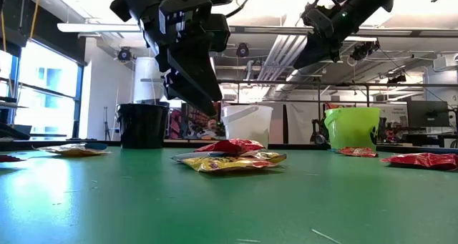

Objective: Sort candy by brand, put in halloween buckets
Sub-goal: Put the red candy into the green bucket

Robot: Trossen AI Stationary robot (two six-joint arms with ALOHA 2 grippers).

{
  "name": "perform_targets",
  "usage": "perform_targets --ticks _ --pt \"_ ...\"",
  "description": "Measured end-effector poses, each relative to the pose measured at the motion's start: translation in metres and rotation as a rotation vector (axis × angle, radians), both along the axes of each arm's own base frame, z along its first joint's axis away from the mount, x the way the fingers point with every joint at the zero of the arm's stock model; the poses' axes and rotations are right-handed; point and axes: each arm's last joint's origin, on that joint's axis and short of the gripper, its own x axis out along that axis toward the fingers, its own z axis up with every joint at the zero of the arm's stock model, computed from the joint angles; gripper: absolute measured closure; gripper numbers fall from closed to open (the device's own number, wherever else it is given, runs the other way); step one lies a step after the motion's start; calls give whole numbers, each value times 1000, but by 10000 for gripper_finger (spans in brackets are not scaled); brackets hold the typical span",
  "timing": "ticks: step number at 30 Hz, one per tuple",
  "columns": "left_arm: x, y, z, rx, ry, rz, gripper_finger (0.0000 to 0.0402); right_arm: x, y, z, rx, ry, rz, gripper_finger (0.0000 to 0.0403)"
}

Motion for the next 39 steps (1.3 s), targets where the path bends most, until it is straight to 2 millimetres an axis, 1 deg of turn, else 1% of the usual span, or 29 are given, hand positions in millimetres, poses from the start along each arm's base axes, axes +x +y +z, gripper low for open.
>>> perform_targets --ticks 7,10,13,20,22,24,26,30,34,39 --pt "0 0 0 2 0 -2 216 0 0 0 0 0 0 402" --pt "0 0 0 2 -1 -2 224 0 0 0 0 0 0 402" --pt "0 0 0 2 0 -2 243 0 0 0 0 0 0 402" --pt "0 -1 1 -21 2 -30 306 0 0 0 0 0 0 402" --pt "1 -3 3 -19 -7 -55 317 0 0 0 0 0 -1 402" --pt "2 -6 5 -7 -12 -78 320 0 0 0 0 0 -1 402" --pt "2 -8 8 4 -3 -93 315 0 0 0 0 0 -1 402" --pt "-2 -13 12 0 76 -117 287 0 0 0 0 0 -1 402" --pt "-11 -23 17 -3 201 -160 252 0 0 0 0 0 -1 402" --pt "-28 -36 14 -14 367 -186 220 0 0 0 0 0 -1 402"
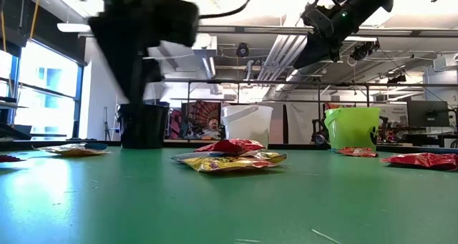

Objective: Sort candy by brand, put in halloween buckets
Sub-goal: Put the red candy into the green bucket

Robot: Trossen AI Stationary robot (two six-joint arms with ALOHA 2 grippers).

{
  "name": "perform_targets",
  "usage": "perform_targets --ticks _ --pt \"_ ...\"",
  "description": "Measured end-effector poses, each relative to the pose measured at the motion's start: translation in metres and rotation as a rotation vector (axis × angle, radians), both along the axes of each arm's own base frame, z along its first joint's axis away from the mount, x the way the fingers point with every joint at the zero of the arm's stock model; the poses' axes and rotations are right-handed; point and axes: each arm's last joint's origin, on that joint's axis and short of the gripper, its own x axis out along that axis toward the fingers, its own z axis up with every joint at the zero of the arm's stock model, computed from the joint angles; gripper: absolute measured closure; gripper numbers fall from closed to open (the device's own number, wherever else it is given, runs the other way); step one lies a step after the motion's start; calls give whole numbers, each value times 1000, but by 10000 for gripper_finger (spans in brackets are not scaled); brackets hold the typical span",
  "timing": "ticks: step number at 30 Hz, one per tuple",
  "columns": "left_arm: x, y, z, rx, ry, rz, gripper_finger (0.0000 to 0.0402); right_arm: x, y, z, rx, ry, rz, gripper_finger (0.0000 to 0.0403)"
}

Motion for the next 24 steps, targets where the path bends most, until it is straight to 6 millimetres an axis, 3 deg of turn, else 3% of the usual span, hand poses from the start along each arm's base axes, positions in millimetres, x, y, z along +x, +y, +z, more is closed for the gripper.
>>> perform_targets --ticks 7,16,24 --pt "-19 -19 -2 -64 177 -23 209 0 0 0 0 0 1 402" --pt "-35 -29 -17 -118 351 263 208 0 0 0 -1 -1 0 402" --pt "-44 -32 -27 -60 383 337 208 1 0 1 -11 -12 4 402"
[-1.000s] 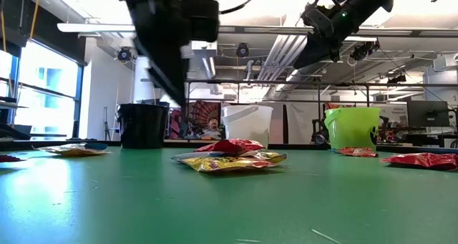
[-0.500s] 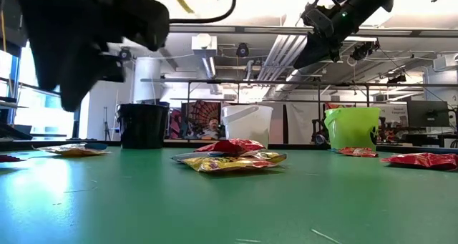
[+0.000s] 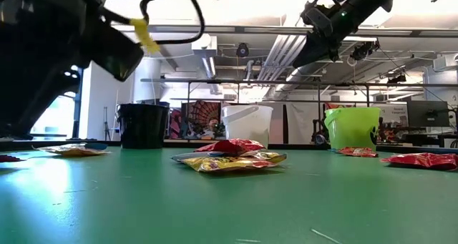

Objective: Sort candy by brand, put in halloween buckets
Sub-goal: Put the red candy into the green bucket

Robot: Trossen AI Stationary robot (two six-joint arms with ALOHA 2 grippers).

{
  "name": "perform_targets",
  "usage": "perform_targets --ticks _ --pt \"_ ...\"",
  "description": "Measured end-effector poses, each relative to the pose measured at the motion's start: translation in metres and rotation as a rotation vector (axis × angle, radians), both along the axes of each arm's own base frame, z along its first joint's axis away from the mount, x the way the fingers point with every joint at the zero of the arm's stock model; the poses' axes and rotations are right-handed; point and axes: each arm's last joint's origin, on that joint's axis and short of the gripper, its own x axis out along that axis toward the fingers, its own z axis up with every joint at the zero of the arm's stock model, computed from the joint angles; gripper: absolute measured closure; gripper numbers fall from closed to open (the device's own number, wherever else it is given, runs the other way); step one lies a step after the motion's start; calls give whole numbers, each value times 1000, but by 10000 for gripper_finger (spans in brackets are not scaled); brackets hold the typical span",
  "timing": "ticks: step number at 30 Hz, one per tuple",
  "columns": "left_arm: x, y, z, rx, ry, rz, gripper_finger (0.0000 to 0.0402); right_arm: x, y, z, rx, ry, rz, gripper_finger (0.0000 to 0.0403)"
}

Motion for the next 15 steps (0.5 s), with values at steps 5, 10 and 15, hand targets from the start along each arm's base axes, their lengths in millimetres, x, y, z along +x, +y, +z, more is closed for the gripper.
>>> perform_targets --ticks 5,10,15 --pt "-6 0 -7 39 25 29 208 0 0 0 0 0 0 402" --pt "-5 1 -7 78 9 32 208 0 0 0 0 0 1 402" --pt "-5 -3 -16 91 31 3 208 0 0 0 0 0 0 402"
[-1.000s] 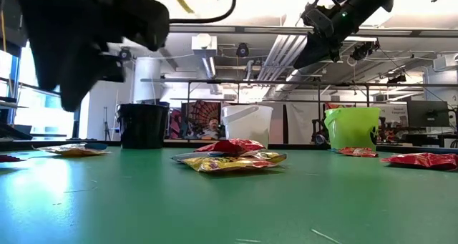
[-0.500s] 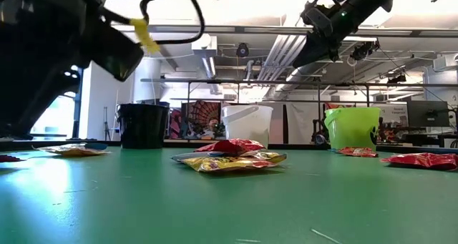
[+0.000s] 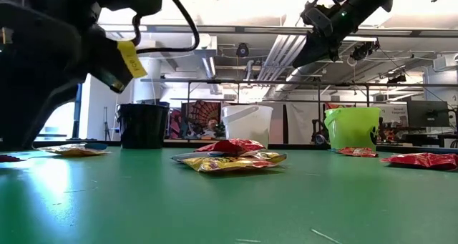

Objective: Sort candy by brand, put in halloween buckets
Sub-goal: Put the red candy into the green bucket

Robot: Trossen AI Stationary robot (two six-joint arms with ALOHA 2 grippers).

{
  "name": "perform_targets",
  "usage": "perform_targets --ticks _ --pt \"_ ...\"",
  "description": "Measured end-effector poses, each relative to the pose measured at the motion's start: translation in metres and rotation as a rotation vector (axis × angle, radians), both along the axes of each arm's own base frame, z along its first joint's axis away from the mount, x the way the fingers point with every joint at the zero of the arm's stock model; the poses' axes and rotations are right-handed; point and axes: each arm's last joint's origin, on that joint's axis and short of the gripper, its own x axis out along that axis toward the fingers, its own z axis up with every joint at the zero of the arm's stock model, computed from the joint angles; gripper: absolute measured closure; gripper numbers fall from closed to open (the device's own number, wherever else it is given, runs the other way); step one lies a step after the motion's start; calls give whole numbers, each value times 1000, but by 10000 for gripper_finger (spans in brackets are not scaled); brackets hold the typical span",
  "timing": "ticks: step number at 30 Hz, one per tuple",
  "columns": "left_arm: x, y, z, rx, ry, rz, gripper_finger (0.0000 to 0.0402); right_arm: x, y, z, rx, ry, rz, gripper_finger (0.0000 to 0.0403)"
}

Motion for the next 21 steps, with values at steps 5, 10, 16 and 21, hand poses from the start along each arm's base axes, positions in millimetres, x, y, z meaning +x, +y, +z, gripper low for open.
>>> perform_targets --ticks 5,10,16,21 --pt "0 -4 -11 20 38 -16 206 0 0 0 0 0 0 402" --pt "0 -5 -19 27 76 -19 212 0 0 0 0 0 0 402" --pt "1 -6 -21 24 83 -30 262 0 0 0 -1 0 1 402" --pt "3 -6 -19 14 68 -70 339 0 0 0 -3 0 2 402"
